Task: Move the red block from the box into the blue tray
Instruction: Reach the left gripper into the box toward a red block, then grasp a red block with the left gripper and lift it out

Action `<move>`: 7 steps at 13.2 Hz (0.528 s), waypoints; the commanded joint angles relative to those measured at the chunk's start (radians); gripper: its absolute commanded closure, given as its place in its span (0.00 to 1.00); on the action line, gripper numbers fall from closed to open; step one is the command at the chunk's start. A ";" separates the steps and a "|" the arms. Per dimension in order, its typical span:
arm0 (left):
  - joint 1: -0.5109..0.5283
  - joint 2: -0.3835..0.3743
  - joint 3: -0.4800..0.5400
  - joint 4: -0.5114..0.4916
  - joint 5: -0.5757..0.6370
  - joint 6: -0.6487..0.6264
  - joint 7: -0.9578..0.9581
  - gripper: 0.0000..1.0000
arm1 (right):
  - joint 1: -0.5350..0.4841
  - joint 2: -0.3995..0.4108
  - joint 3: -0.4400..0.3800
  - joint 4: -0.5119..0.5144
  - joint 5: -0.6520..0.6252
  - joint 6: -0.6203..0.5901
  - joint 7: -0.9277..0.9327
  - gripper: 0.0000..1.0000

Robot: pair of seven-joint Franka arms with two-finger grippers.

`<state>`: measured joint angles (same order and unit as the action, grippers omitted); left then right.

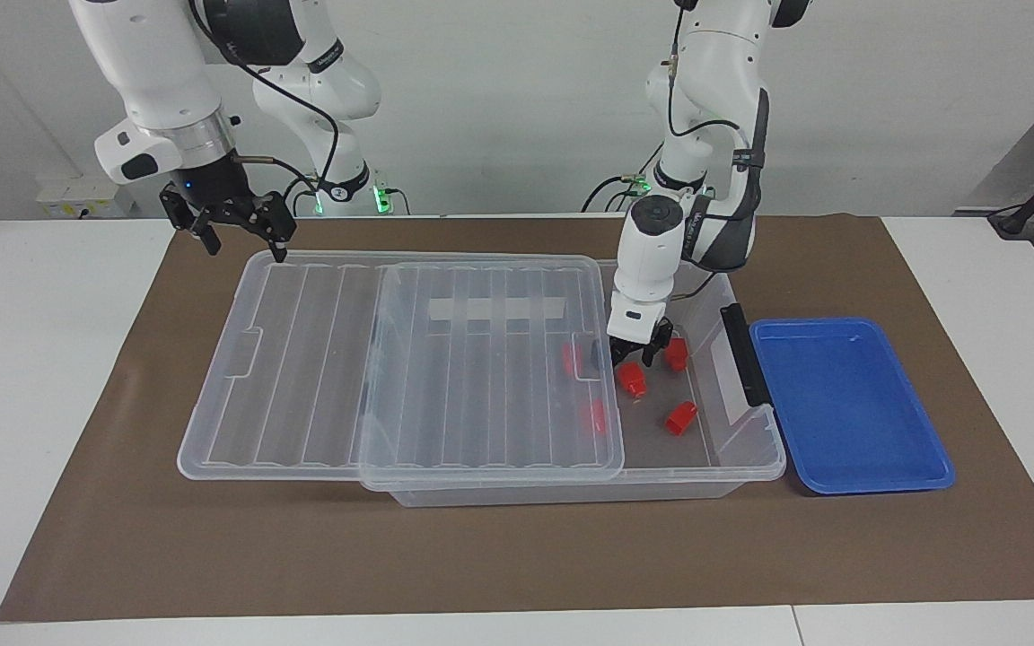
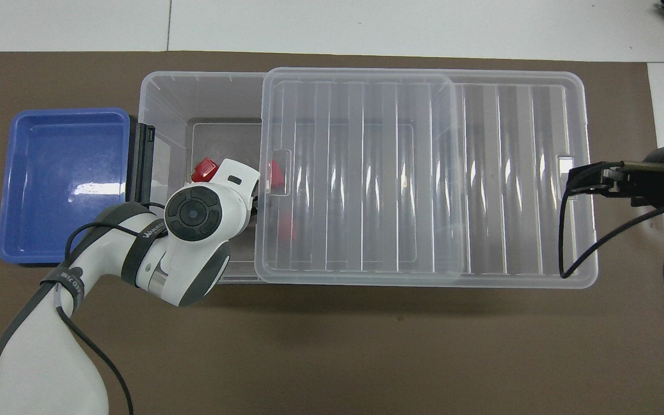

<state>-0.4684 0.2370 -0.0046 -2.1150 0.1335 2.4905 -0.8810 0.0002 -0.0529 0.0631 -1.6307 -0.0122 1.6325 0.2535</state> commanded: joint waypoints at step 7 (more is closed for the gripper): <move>-0.006 0.015 0.009 0.000 0.028 0.024 0.016 0.99 | -0.011 0.028 0.001 0.096 0.009 -0.137 0.020 0.00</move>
<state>-0.4684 0.2441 -0.0046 -2.1150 0.1362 2.5128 -0.8733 0.0031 0.0092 0.0589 -1.4835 -0.0123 1.5031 0.2647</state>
